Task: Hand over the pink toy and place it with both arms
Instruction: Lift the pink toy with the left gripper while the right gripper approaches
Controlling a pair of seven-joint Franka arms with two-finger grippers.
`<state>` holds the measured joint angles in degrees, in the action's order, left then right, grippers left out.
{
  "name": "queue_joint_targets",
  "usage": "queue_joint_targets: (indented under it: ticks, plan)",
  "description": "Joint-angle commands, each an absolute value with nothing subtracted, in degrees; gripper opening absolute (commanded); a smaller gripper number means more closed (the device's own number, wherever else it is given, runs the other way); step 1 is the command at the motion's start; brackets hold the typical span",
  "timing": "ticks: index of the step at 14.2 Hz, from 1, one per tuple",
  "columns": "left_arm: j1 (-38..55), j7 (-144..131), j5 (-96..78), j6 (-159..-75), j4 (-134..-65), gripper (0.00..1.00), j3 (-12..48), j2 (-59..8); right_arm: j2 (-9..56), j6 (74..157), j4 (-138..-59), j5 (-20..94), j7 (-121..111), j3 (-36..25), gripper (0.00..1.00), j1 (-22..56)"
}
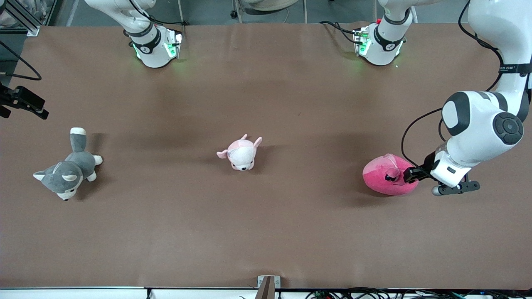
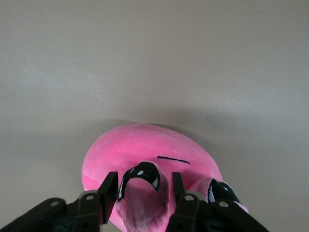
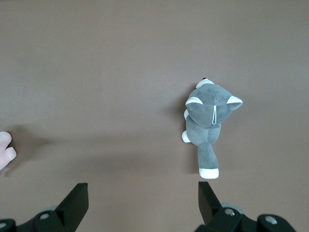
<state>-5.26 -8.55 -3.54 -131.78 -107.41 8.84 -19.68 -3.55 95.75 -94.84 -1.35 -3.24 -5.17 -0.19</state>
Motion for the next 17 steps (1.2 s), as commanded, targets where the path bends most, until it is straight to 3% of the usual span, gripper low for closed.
queue_joint_targets:
  ticks: [1, 2, 5, 9, 12, 17]
  plan:
    - [-5.5, -7.6, -4.3, -131.7, -108.1, 0.31, 9.1, -19.3, -4.2, 95.3, -95.3, -1.5, -2.4, -5.5, 1.00, 1.1]
    - [-5.7, -7.6, -4.3, -131.3, -108.2, 0.13, 9.3, -19.3, -4.2, 95.1, -95.4, -1.5, -2.3, -5.5, 1.00, 1.1]
    - [-5.4, -7.9, -4.3, -131.3, -108.0, 0.00, 9.5, -19.0, -4.2, 94.6, -95.3, -0.4, -2.3, -5.4, 1.00, 1.5]
    - [-5.4, -9.0, -7.6, -129.4, -106.6, 0.00, 11.3, -17.5, -4.3, 94.0, -95.1, 7.5, -2.3, -5.5, 1.00, 1.5]
    - [-4.7, -13.3, -9.9, -120.9, -100.0, 0.00, 12.6, -17.1, -4.3, 93.4, -94.6, 8.3, -2.3, -5.4, 1.00, 5.2]
    - [-4.1, -31.9, -10.0, -114.0, -90.4, 0.00, 22.6, -17.3, -3.3, 94.0, -94.7, 20.0, -2.3, -5.4, 1.00, 8.4]
